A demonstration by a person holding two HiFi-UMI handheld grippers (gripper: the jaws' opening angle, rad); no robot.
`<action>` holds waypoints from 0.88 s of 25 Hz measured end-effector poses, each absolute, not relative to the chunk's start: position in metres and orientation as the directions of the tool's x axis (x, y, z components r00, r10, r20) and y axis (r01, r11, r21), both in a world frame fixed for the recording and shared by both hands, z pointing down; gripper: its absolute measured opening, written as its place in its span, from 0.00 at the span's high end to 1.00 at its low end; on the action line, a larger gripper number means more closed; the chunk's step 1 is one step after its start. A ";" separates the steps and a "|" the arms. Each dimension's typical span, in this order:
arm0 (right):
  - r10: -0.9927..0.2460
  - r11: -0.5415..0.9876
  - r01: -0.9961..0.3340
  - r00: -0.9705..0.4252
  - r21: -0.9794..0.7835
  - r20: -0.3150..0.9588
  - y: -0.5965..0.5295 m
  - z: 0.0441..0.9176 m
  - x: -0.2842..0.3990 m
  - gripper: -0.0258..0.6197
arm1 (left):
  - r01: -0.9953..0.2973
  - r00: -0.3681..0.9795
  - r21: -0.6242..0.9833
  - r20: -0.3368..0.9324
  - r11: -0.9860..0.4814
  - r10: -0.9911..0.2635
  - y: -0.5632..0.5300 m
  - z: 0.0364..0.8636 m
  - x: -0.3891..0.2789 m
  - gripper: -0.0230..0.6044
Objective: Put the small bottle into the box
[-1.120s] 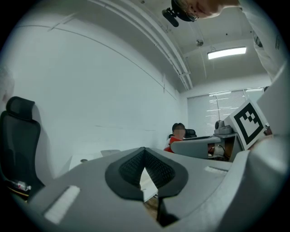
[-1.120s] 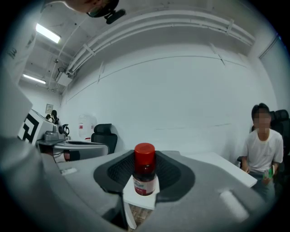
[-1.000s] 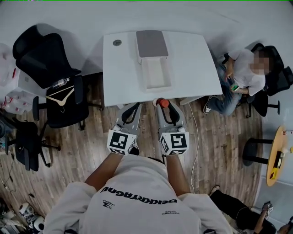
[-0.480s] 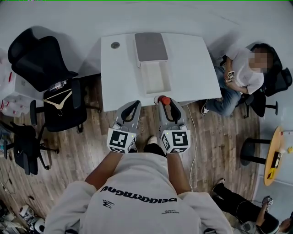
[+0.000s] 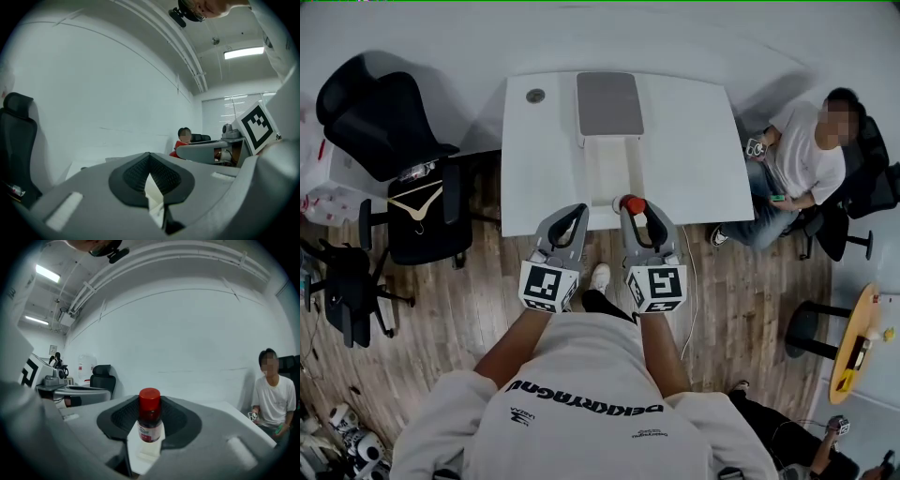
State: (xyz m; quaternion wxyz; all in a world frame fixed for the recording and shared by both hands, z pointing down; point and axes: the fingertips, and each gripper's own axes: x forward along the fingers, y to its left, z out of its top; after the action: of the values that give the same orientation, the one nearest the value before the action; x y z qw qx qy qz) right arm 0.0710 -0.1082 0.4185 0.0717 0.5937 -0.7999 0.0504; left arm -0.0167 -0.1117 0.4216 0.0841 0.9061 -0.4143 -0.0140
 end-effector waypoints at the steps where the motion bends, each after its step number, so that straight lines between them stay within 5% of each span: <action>1: -0.939 0.300 -0.954 -0.294 0.003 0.178 -0.113 0.420 0.074 0.75 | -0.755 0.649 0.164 0.047 -0.635 -0.760 -0.116 0.423 -0.013 0.96; 22: -0.878 0.430 -0.903 -0.425 -0.026 0.219 -0.185 0.463 0.110 0.75 | -0.845 0.530 0.151 0.109 -0.513 -0.841 -0.160 0.448 0.023 0.96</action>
State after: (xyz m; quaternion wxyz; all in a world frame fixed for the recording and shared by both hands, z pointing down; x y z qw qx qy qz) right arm 0.1096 -0.1852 0.4628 0.0865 0.5294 -0.8411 0.0698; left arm 0.0234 -0.1601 0.4479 0.0928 0.8697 -0.4847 0.0111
